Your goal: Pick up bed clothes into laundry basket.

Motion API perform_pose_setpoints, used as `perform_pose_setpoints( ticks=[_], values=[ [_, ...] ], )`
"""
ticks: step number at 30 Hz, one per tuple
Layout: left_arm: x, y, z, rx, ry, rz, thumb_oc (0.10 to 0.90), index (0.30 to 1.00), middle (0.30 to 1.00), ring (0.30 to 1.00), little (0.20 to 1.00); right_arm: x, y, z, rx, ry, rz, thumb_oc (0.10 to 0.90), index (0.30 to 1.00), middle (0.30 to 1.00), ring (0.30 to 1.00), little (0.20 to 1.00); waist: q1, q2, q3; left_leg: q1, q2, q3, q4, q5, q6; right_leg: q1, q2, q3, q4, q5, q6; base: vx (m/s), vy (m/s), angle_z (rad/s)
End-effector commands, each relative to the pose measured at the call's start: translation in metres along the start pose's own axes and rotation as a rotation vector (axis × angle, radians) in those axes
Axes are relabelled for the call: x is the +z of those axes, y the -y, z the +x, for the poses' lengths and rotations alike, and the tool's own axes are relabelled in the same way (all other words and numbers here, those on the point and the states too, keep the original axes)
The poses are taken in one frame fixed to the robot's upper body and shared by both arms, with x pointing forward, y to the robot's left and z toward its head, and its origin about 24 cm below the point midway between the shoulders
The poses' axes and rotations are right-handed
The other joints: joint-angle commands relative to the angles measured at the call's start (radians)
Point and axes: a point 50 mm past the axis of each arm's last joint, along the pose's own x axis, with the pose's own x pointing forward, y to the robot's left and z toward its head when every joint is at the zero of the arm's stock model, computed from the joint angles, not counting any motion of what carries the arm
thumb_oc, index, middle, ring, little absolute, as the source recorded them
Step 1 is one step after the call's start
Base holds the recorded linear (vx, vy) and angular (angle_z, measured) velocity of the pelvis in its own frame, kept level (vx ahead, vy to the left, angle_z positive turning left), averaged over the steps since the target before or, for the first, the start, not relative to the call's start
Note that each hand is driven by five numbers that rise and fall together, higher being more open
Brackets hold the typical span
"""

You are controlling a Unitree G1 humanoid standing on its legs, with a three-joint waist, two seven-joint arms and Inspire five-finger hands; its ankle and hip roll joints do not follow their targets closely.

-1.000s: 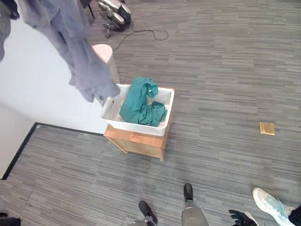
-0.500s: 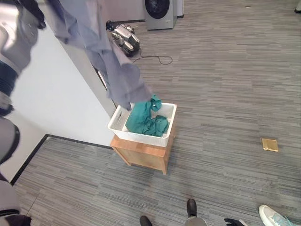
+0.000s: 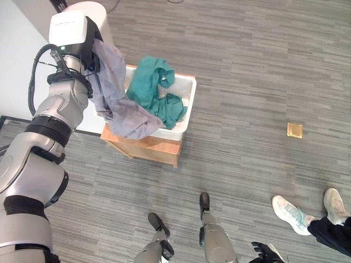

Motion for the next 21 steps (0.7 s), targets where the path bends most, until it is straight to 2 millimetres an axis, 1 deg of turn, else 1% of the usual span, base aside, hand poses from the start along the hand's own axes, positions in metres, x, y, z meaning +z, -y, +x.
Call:
perform_pose_setpoints(
  ticks=[1,2,3,4,5,7,9,10,11,14,17,18,20,21],
  values=[
    [-0.004,-0.098,0.028,0.359,-0.060,-0.167,0.400,0.300,0.300,0.300,0.300,-0.006,0.010,-0.001,-0.064,-0.008,-0.044,0.800,0.900,0.900,0.900,0.900,-0.005,0.014,0.031,-0.007,0.083,-0.047,0.008,-0.159,-0.091,-0.023,-0.093,-0.003,0.011,-0.166,0.141,0.00,0.010,-0.06],
    [-0.005,-0.098,0.028,0.359,-0.061,-0.168,0.400,0.300,0.300,0.300,0.300,-0.006,0.011,-0.002,-0.064,-0.008,-0.044,0.800,0.900,0.900,0.900,0.900,-0.005,0.015,0.030,-0.008,0.083,-0.046,0.008,-0.159,-0.091,-0.024,-0.093,-0.003,0.011,-0.166,0.141,0.00,0.011,-0.04],
    [-0.008,-0.086,0.026,0.316,-0.085,-0.234,0.800,0.900,0.900,0.900,0.900,-0.003,0.010,-0.001,-0.062,-0.003,-0.043,0.800,0.900,0.900,0.900,0.900,-0.004,0.015,0.032,-0.011,0.081,-0.047,0.008,-0.160,-0.090,-0.028,-0.093,0.001,0.011,-0.164,0.141,0.00,0.000,0.00],
    [-0.006,-0.066,0.024,0.240,-0.129,-0.413,0.800,0.900,0.900,0.900,0.900,0.006,0.005,0.002,-0.055,0.011,-0.044,0.800,0.900,0.900,0.900,0.900,-0.001,0.017,0.037,-0.016,0.078,-0.051,0.008,-0.160,-0.088,-0.033,-0.096,0.006,0.011,-0.162,0.140,0.00,0.000,0.00],
    [-0.007,-0.066,0.024,0.239,-0.130,-0.415,0.800,0.900,0.900,0.900,0.900,0.006,0.006,0.002,-0.056,0.010,-0.045,0.800,0.900,0.900,0.900,0.900,-0.001,0.018,0.036,-0.017,0.078,-0.051,0.008,-0.160,-0.088,-0.034,-0.095,0.006,0.011,-0.162,0.140,0.00,0.000,0.00],
    [-0.003,-0.045,0.022,0.178,-0.163,-0.488,0.800,0.900,0.900,0.900,0.900,0.015,0.004,0.004,-0.055,0.021,-0.041,0.800,0.900,0.900,0.900,0.900,0.000,0.019,0.041,-0.020,0.075,-0.054,0.008,-0.160,-0.087,-0.038,-0.098,0.008,0.011,-0.159,0.139,0.00,0.000,0.00],
    [0.006,-0.036,0.022,0.143,-0.150,-0.492,0.800,0.900,0.900,0.900,0.900,0.023,0.005,0.006,-0.062,0.035,-0.051,0.800,0.900,0.900,0.900,0.900,0.001,0.022,0.046,-0.022,0.071,-0.058,0.008,-0.159,-0.086,-0.041,-0.099,0.011,0.011,-0.156,0.138,0.00,0.000,0.00],
    [0.010,-0.033,0.022,0.135,-0.150,-0.525,0.800,0.900,0.900,0.900,0.900,0.032,0.008,0.008,-0.073,0.056,-0.050,0.800,0.900,0.900,0.900,0.900,0.001,0.022,0.050,-0.023,0.069,-0.061,0.008,-0.158,-0.087,-0.043,-0.101,0.011,0.011,-0.153,0.138,0.00,0.000,0.00],
    [0.010,-0.034,0.022,0.135,-0.151,-0.526,0.800,0.900,0.900,0.900,0.900,0.032,0.008,0.008,-0.074,0.057,-0.050,0.800,0.900,0.900,0.900,0.900,0.001,0.022,0.050,-0.023,0.069,-0.061,0.008,-0.158,-0.087,-0.042,-0.101,0.011,0.011,-0.153,0.138,0.00,0.000,0.00],
    [0.014,-0.042,0.024,0.174,-0.125,-0.554,0.800,0.900,0.900,0.900,0.900,0.037,0.009,0.008,-0.077,0.082,-0.056,0.800,0.900,0.900,0.900,0.900,0.001,0.022,0.052,-0.027,0.069,-0.062,0.008,-0.158,-0.087,-0.044,-0.101,0.014,0.011,-0.150,0.139,0.00,0.000,0.00],
    [0.018,-0.050,0.025,0.210,-0.099,-0.586,0.800,0.900,0.900,0.900,0.900,0.036,0.010,0.006,-0.078,0.098,-0.056,0.800,0.900,0.900,0.900,0.900,0.001,0.021,0.050,-0.022,0.069,-0.063,0.008,-0.160,-0.087,-0.038,-0.102,0.014,0.011,-0.151,0.140,0.00,0.000,0.00],
    [0.017,-0.050,0.025,0.210,-0.100,-0.586,0.800,0.900,0.900,0.900,0.900,0.036,0.010,0.006,-0.078,0.098,-0.057,0.800,0.900,0.900,0.900,0.900,0.001,0.021,0.050,-0.022,0.069,-0.063,0.008,-0.160,-0.087,-0.038,-0.102,0.014,0.011,-0.151,0.140,0.00,0.000,0.00],
    [0.024,-0.060,0.025,0.250,-0.045,-0.624,0.800,0.900,0.900,0.900,0.900,0.028,0.009,0.004,-0.072,0.087,-0.070,0.800,0.900,0.900,0.900,0.900,0.001,0.022,0.043,-0.009,0.069,-0.064,0.008,-0.163,-0.087,-0.022,-0.101,0.012,0.011,-0.155,0.140,0.00,0.000,0.00],
    [0.027,-0.064,0.025,0.262,-0.021,-0.612,0.800,0.900,0.900,0.900,0.900,0.025,0.011,0.005,-0.074,0.078,-0.081,0.800,0.900,0.900,0.900,0.900,0.002,0.024,0.036,-0.004,0.069,-0.064,0.008,-0.164,-0.087,-0.016,-0.101,0.012,0.011,-0.156,0.140,0.03,0.002,0.05]
  ],
)
